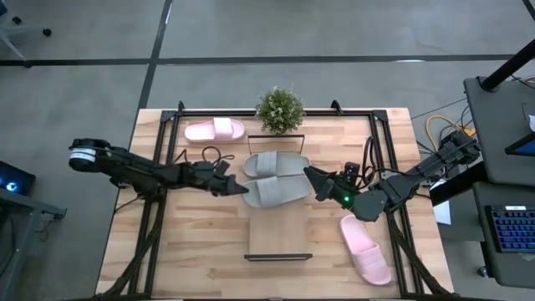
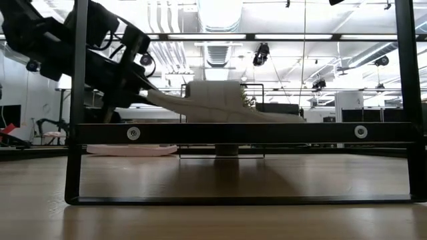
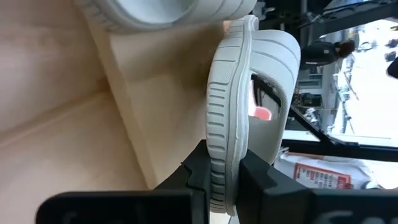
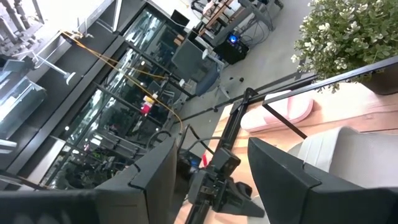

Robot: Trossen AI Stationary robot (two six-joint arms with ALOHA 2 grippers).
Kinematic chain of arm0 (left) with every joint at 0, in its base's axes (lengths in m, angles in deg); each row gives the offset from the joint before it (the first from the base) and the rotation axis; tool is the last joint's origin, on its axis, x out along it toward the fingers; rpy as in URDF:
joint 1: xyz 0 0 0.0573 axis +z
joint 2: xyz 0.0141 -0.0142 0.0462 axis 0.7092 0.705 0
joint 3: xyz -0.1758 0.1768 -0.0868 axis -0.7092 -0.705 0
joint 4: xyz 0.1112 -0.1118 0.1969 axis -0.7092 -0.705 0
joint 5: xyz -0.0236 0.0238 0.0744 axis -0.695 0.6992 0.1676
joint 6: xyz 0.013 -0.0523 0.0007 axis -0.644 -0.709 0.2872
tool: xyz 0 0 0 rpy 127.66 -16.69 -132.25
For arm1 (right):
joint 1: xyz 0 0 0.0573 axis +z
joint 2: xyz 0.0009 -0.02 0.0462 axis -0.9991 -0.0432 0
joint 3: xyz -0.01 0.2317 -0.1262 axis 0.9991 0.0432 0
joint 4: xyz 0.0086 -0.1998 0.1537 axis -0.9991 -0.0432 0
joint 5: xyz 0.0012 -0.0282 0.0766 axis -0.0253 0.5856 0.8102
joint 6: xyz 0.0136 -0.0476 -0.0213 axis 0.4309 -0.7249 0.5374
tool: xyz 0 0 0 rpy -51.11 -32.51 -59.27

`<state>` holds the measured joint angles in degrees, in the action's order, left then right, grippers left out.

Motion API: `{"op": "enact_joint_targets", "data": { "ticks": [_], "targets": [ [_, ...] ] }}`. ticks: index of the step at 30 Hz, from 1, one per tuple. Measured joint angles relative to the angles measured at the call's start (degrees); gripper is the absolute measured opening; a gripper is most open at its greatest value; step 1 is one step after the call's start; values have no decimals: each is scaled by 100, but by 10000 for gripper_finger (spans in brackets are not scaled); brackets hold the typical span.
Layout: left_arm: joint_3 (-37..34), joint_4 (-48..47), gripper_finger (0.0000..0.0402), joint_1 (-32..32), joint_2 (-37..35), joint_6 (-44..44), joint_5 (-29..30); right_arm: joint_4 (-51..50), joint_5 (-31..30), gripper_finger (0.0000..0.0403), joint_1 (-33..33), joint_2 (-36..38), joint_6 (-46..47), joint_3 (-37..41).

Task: Pick and place slides into the shelf
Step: Put the gray slide on the shelf

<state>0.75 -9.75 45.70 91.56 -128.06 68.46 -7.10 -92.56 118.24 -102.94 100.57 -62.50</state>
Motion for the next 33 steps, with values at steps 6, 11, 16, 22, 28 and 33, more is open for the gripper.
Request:
{"op": "enact_joint_targets", "data": {
  "ticks": [6, 11, 16, 22, 28, 33],
  "targets": [
    [0, 258, 19, 104, 310, -21, -288, 0, 2, 190, 0, 0, 20, 0],
    [0, 232, 19, 118, 324, -25, -352, -2, 2, 190, 0, 0, 20, 0],
    [0, -13, 19, 269, 191, -20, -422, -1, 13, 190, 0, 0, 19, 0],
    [0, -213, 19, 582, 55, 84, -521, 0, 48, 190, 0, 0, 20, 0],
    [0, -226, 20, 735, 55, 132, -644, 2, 68, 190, 0, 0, 26, 0],
    [0, -243, 35, 739, 55, 180, -636, 1, 151, 190, 0, 0, 25, 0]
  ]
}}
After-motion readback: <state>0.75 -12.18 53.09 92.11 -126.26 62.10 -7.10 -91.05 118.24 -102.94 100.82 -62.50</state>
